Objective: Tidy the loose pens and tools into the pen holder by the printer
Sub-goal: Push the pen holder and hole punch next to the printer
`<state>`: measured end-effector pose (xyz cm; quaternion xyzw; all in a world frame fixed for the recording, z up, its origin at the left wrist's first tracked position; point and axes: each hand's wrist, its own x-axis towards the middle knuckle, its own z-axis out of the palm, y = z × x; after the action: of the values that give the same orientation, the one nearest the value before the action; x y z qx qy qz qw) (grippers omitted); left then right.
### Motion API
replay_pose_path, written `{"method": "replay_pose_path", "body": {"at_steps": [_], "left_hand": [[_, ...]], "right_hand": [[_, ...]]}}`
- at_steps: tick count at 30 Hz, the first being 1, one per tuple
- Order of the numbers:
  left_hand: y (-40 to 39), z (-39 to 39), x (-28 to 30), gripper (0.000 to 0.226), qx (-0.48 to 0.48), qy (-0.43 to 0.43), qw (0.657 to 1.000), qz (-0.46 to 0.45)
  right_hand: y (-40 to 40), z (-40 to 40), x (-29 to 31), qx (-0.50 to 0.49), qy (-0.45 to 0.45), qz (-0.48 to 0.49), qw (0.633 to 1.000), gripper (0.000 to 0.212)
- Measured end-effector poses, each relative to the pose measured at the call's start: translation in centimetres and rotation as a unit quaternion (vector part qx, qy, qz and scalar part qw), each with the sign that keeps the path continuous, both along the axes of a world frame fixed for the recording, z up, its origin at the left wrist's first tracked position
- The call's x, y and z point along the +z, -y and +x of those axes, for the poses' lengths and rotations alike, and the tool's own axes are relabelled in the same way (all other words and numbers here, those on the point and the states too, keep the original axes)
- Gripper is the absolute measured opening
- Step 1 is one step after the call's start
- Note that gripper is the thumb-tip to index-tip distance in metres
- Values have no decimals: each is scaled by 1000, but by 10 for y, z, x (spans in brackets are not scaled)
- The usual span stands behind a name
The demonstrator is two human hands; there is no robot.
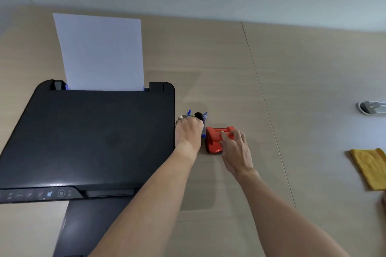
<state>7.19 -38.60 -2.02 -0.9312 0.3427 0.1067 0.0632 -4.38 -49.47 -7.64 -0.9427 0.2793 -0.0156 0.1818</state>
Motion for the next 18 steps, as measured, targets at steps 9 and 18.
{"method": "replay_pose_path", "body": {"at_steps": [9,18], "left_hand": [[22,32,-4,26,16,-7,999,-37],[27,40,-4,22,26,-15,999,-39]], "right_hand": [[19,47,-2,-19,-5,5,1000,30],[28,60,-2,-9,-12,5,1000,31]]}}
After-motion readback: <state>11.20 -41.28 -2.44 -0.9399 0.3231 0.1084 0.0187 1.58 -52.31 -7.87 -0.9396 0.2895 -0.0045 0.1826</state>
